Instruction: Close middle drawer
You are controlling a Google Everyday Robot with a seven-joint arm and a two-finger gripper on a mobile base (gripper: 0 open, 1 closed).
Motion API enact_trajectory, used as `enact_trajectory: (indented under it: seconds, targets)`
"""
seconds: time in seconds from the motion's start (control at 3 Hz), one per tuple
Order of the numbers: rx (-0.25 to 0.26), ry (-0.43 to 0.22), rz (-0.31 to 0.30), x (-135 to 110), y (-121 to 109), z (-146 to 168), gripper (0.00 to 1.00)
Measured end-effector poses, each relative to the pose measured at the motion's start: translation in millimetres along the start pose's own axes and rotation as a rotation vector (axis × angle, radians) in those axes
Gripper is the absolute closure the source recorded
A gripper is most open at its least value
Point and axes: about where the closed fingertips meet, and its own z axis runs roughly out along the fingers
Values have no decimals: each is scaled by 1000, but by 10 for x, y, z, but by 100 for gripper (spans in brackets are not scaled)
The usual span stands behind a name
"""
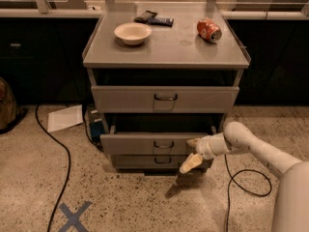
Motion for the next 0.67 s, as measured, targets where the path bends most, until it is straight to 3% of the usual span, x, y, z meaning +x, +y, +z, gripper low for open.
enact_trajectory:
  seconds: [0.33, 0.67]
  targets:
    - [79, -5, -20, -94, -146, -211, 0]
    - [79, -5, -20, -94, -146, -211, 0]
